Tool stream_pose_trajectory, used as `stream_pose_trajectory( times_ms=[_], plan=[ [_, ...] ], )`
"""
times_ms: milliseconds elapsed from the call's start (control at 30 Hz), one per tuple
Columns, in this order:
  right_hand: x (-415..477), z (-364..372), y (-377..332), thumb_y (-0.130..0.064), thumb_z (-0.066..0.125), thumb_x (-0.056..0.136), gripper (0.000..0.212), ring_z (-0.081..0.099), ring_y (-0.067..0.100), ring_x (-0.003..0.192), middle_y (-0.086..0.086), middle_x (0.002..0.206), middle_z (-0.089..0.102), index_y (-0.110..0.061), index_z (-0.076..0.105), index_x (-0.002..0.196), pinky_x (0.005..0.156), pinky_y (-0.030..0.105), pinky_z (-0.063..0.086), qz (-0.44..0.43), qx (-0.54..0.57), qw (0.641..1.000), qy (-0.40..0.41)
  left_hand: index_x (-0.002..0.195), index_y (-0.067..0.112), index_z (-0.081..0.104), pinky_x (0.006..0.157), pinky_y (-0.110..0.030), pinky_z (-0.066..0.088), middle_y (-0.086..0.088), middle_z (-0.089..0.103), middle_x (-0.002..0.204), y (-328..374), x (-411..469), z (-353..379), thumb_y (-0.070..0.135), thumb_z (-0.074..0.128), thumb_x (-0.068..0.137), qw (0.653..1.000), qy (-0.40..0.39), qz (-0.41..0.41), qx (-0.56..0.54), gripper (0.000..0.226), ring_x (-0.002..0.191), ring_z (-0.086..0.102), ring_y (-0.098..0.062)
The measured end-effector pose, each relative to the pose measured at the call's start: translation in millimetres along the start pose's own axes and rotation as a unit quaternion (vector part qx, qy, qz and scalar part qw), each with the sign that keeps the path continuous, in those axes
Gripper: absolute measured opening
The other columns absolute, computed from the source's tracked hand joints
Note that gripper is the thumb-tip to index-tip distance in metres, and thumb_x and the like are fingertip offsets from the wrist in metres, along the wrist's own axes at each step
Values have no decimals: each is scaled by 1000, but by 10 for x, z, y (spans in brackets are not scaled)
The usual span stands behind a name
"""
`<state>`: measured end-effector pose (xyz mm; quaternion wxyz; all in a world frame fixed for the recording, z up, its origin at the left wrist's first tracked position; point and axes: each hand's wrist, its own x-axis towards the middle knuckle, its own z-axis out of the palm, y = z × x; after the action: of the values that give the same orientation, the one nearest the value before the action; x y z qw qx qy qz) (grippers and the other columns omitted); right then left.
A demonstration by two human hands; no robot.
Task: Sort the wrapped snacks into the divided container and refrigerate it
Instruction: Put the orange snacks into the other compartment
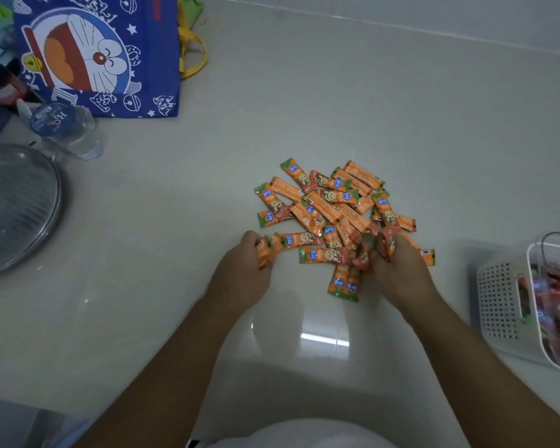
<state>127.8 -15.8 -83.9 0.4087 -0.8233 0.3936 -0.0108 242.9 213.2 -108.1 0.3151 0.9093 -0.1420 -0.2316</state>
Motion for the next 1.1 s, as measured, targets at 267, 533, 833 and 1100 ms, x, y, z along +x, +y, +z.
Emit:
stream_pose_trajectory(
  times_ms=[267,533,833,1100],
  plan=[
    [-147,164,133,-18,64,91,29,61,25,102,1,109,65,-17,58,120,77,28,41,45,4,999,25,118,21,64,90,-39,52,-3,69,112,550,128,448,44,80,78,986,-30,122,109,49,110,58,-27],
    [38,110,123,-49,84,72,40,52,0,67,-13,80,60,-24,60,94,53,20,36,64,-13,998,1,92,18,68,75,-37,56,2,72,92,512,-88,527,36,67,87,995,-7,77,57,19,91,67,-24],
    [61,-304,250,-39,65,91,21,63,23,82,1,88,70,-19,70,98,72,36,51,49,9,999,-13,107,25,56,73,-37,53,-1,67,97,759,-278,855,43,72,83,998,18,-39,-55,34,93,64,-26],
    [120,-609,398,-28,70,90,18,69,25,84,3,94,70,-24,60,104,73,46,60,68,152,986,31,103,16,62,80,-40,56,-6,68,103,908,-304,1093,58,79,72,990,26,-69,119,55,104,63,-29]
  ],
)
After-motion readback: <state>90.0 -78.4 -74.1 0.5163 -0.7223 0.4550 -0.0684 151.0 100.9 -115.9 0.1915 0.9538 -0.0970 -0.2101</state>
